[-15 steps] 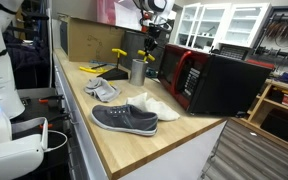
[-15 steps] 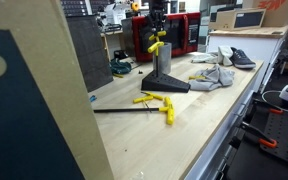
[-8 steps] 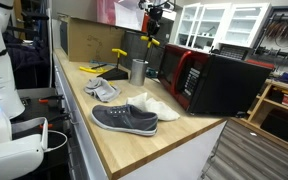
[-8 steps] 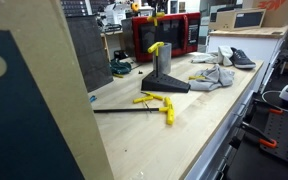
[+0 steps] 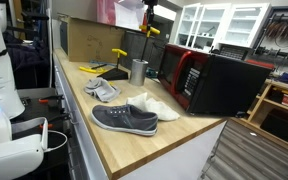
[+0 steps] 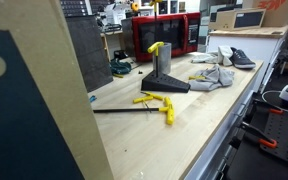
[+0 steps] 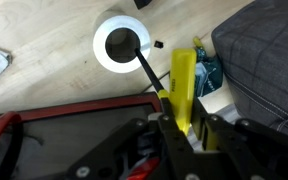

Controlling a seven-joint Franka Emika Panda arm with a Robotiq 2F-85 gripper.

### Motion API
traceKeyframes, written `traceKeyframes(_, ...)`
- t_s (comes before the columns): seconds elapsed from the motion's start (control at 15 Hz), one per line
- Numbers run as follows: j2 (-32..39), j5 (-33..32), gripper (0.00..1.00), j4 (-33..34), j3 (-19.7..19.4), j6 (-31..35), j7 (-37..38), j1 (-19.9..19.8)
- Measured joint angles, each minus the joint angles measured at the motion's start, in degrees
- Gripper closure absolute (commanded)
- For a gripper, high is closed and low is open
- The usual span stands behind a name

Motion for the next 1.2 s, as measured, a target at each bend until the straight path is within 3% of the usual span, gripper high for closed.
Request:
traceKeyframes(0.53, -4.72, -4.87, 0.94, -7.68, 1.19, 12.9, 17.71, 3.87)
traceKeyframes(1.2, -8.96, -10.84, 0.94, -12.31, 4.25, 14.38, 31.89, 5.34)
